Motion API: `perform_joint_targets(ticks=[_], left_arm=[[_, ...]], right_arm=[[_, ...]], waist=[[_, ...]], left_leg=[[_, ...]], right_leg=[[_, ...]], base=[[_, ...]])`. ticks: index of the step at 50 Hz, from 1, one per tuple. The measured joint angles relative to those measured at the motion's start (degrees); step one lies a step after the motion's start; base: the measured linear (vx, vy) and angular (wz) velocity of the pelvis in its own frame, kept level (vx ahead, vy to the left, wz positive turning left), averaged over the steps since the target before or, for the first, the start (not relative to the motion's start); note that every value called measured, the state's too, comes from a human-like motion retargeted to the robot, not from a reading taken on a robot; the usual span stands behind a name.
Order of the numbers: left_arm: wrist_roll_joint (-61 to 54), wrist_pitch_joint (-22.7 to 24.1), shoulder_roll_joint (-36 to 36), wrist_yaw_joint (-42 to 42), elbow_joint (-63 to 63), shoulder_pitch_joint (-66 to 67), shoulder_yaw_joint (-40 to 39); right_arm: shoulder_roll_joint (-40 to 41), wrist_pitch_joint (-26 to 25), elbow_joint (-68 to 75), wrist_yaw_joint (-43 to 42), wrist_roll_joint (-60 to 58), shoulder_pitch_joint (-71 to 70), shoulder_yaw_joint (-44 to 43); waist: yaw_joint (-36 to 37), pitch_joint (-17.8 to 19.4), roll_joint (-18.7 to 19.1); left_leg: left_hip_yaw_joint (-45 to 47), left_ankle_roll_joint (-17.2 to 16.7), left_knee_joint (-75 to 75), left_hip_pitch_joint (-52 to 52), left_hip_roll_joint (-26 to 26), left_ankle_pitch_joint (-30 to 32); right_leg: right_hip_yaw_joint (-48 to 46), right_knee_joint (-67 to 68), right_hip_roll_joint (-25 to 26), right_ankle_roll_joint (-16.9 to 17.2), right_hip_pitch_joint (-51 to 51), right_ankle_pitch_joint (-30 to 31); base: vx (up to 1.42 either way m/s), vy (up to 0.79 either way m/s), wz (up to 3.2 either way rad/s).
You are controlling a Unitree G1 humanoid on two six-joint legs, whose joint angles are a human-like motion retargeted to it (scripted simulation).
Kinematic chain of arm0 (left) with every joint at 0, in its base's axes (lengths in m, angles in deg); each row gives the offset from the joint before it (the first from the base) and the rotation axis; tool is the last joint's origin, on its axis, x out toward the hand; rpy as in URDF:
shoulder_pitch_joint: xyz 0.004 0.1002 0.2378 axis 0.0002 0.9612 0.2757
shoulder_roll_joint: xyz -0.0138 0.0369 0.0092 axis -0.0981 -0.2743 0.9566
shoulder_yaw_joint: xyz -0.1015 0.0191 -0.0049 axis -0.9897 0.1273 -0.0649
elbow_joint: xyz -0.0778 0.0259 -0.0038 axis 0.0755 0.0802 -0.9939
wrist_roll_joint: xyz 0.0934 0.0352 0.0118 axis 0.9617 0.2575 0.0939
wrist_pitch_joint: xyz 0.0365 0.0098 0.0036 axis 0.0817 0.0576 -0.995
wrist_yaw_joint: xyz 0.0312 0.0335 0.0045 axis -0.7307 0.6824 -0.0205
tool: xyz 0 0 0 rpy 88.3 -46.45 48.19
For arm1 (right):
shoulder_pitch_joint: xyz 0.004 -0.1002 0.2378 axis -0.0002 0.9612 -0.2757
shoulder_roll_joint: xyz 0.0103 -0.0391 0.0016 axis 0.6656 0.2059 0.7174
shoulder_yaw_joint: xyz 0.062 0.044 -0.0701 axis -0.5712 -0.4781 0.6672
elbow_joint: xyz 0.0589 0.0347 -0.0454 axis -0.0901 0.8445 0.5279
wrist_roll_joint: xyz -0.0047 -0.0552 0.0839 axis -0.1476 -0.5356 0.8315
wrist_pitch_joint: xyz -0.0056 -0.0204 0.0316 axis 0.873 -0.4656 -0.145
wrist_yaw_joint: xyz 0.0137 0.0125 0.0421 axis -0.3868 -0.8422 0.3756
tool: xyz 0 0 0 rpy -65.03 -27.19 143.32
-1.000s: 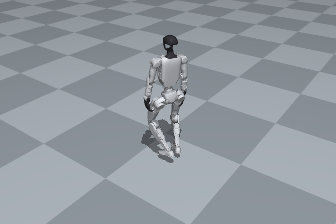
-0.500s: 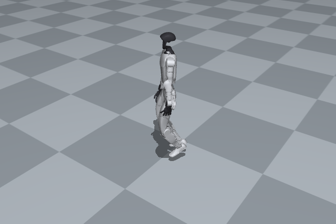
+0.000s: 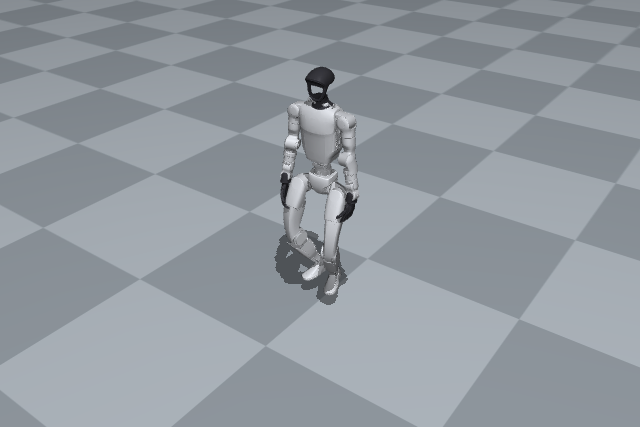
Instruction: Walk
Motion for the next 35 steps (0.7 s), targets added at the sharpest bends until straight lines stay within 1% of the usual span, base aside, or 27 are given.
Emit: perform_joint_targets(ticks=[2,3,4,7,12,13,15,16,18,21,25,27,28,30,32,33,35], left_arm=[[1.42,0.52,0.16,-0.6,0.59,-1.02,0.41],[2.1,0.73,0.11,-0.56,0.78,-1.92,0.47],[2.46,0.98,0.11,-0.5,1.06,-2.27,0.6],[2.48,1.72,-0.3,-0.09,2.18,-2.68,0.63],[0.5,2.55,-1.08,-0.65,3.34,-1.62,-1.02],[-0.14,2.59,-1.37,-0.63,3.22,-1.52,-1.33],[-0.89,2.5,-1.36,-0.72,2.85,-0.64,-1.92],[-1.36,2.36,-1.65,-0.54,2.51,-0.69,-2.32],[-1.87,2.19,-1.76,-0.59,2.14,-0.11,-2.83],[-2.1,2.17,-2.18,-1.1,2.6,0.35,-3.32],[-1.45,2.4,-3.53,-2.78,4.72,-0.64,-3.2],[-1.12,2.47,-3.85,-3.84,5.66,-1.18,-2.68],[-0.91,2.38,-3.91,-4.42,6.08,-1.65,-2.22],[-0.6,2.44,-3.81,-5.18,6.35,-1.37,-1.53],[-0.29,2.32,-3.27,-6.12,6.44,-1.66,-0.96],[-0.18,2.28,-3.06,-6.32,6.35,-1.31,-0.82],[0.25,2.07,-2.59,-6.64,6.15,-1.04,-0.67]], right_arm=[[0.02,0.12,0.8,-0.2,-0.62,-0.77,-0.7],[0.12,0.2,1.41,0.02,-0.77,-1.44,-1.22],[0.23,0.2,1.74,0.29,-0.67,-1.36,-1.44],[0.24,0.27,2.32,1.44,0.21,-0.25,-2.14],[-0.05,0.67,2.1,1.29,1.57,1.79,-3.42],[-0.17,0.67,1.85,1.24,2.14,1.87,-3.7],[-0.04,0.75,1.51,0.99,2.84,2.36,-4.15],[-0.03,0.68,1.11,0.89,3.21,2.15,-4.33],[0.23,0.74,0.43,0.69,3.47,2.22,-4.53],[0.6,0.89,-1.05,0.18,3.3,2.09,-4.59],[0.55,0.76,-3.37,-0.71,2.86,0.94,-4.52],[0.13,0.67,-3.86,-1.14,2.57,0.39,-4.57],[-0.23,0.55,-3.84,-1.33,2.42,-0.13,-4.83],[-0.61,0.53,-3.72,-1.64,2.08,-0.03,-4.54],[-1.66,0.54,-3.26,-1.8,1.61,-0.74,-4.88],[-1.74,0.55,-3.25,-1.95,1.39,-0.57,-4.75],[-2.29,0.52,-3.39,-2.13,0.75,-0.72,-4.67]], waist=[[-0.62,0.93,-1.16],[-0.84,1.46,-2.07],[-0.76,1.89,-2.41],[0.49,2.37,-2.64],[1.82,2.91,-3.27],[1.7,2.48,-3.58],[1.77,2.81,-3.75],[1.6,2.32,-3.92],[1.54,2.51,-4.1],[1.99,3.12,-4.36],[3.5,3.8,-4.4],[4.62,3.76,-3.92],[5.39,3.05,-3.34],[6.09,3.2,-2.72],[6.51,2.23,-3.54],[6.59,2.46,-3.48],[6.63,2.45,-3.83]], left_leg=[[-1.64,1.0,-1.24,2.08,-2.76,-2.16],[-2.48,1.33,-3.9,3.9,-4.92,-1.9],[-3.33,1.39,-4.19,4.69,-5.95,-2.05],[-5.01,1.13,-4.86,6.79,-7.29,-1.71],[-2.25,0.22,-4.68,8.0,-6.14,0.21],[-1.71,0.08,-7.1,8.73,-6.59,1.09],[-0.38,-0.45,-6.07,8.54,-5.76,1.57],[-0.05,-0.52,-8.22,9.24,-6.03,2.16],[0.87,-0.69,-7.6,9.39,-5.25,2.18],[2.58,-0.56,-3.55,8.12,-2.99,0.38],[6.02,0.26,1.19,4.11,1.07,-2.34],[7.53,0.35,2.35,1.51,2.69,-3.23],[7.88,0.26,1.78,-0.09,3.32,-3.31],[8.47,-0.25,2.83,-1.84,4.37,-3.29],[8.88,-0.07,-1.25,-1.97,1.22,-2.26],[8.57,-0.13,-0.41,-2.16,1.19,-2.24],[7.9,0.42,-0.96,-1.66,-0.55,-2.74]], right_leg=[[2.42,-0.2,-0.58,0.32,-2.84,-2.14],[3.89,-1.88,-0.89,0.95,-3.51,-1.85],[5.06,-2.28,-0.86,1.57,-4.34,-1.24],[6.46,-3.59,-0.88,2.67,-4.16,1.5],[4.32,-0.4,-4.38,3.76,-1.19,3.54],[3.97,-2.19,-4.73,4.31,0.05,4.43],[3.52,-0.31,-5.86,4.95,0.4,4.66],[3.12,-2.62,-5.7,5.11,1.58,4.62],[2.64,-2.39,-6.23,5.2,2.25,3.35],[1.4,-0.66,-6.87,4.72,2.68,-0.63],[-1.73,-2.87,-5.73,3.85,4.67,-3.5],[-3.15,-4.45,-4.56,3.7,5.38,-3.34],[-3.86,-7.47,-2.98,3.56,6.0,-2.21],[-4.38,-5.87,-2.74,3.94,5.97,-1.99],[-3.72,-6.34,-3.43,4.35,5.8,-1.98],[-3.58,-4.25,-3.96,4.44,5.52,-2.17],[-3.05,-1.19,-5.1,4.41,4.9,-3.02]], base=[[0.38,0.04,1.47],[0.39,0.01,1.49],[0.36,-0.01,1.44],[0.33,-0.05,1.31],[0.28,-0.08,1.33],[0.27,-0.08,1.21],[0.23,-0.08,1.08],[0.25,-0.08,1.01],[0.2,-0.07,0.92],[0.16,-0.06,0.85],[0.21,-0.03,0.81],[0.21,0.02,0.61],[0.21,0.04,0.48],[0.17,0.05,0.43],[0.2,0.07,0.41],[0.14,0.07,0.29],[0.14,0.07,0.19]])
